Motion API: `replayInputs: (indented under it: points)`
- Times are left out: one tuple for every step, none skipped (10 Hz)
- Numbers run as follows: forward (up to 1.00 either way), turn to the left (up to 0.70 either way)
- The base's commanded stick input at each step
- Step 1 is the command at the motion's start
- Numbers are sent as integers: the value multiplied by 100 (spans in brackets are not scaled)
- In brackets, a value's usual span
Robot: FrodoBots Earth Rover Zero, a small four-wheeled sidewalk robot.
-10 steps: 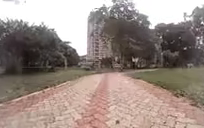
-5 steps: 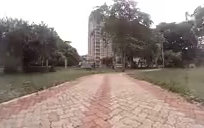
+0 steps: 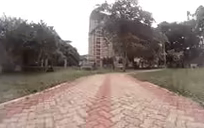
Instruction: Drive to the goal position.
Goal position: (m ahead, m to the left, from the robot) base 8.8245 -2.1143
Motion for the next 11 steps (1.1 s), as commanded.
replayInputs:
  points:
    - [70, -21]
    - [70, -6]
    - [70, 0]
    - [70, 0]
    - [70, -12]
    - [70, -31]
    - [70, -21]
    - [70, -3]
    - [70, 0]
    - [70, 0]
    - [70, -18]
